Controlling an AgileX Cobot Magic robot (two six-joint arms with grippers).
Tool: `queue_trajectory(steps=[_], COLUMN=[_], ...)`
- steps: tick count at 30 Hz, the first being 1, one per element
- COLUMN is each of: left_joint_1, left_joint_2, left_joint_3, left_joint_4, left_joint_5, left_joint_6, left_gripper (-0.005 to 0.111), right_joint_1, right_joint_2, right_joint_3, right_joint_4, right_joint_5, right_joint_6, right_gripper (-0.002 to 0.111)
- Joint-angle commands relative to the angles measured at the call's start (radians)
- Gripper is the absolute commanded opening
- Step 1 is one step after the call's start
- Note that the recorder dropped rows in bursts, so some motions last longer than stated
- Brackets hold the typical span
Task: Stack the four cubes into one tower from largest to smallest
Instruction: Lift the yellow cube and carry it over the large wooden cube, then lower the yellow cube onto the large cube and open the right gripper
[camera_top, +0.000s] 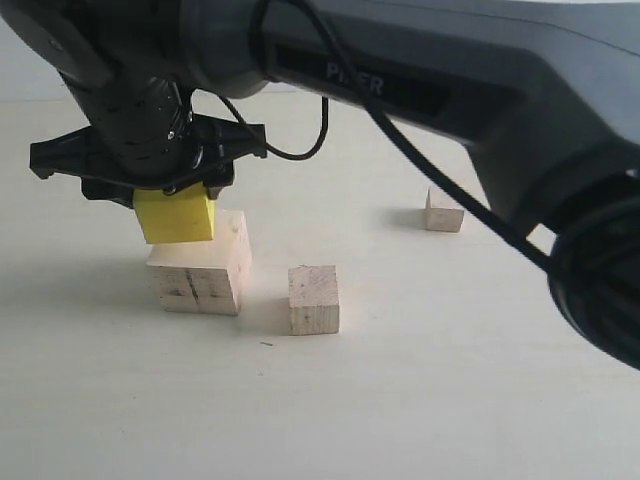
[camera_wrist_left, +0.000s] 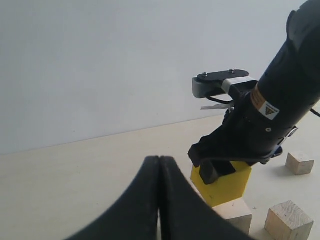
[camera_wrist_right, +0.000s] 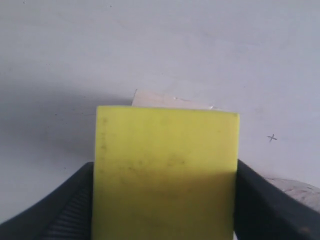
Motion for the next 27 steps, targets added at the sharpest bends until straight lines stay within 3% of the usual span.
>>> queue_trajectory(steps=[1, 27], left_joint_1=[-0.001, -0.001], left_joint_2=[-0.005, -0.005], left_joint_3=[0.003, 0.003], left_joint_4=[0.008, 0.008], left_joint_5=[-0.008, -0.008], left_joint_6=[-0.002, -0.002], left_gripper=[0.000, 0.000], right_joint_1=[-0.001, 0.001], right_joint_2=[0.015, 0.058], right_joint_3=[-0.003, -0.003], right_joint_4=[-0.015, -0.048], right_joint_5=[-0.004, -0.004], right_joint_6=[0.046, 0.136], right_gripper=[0.000, 0.002])
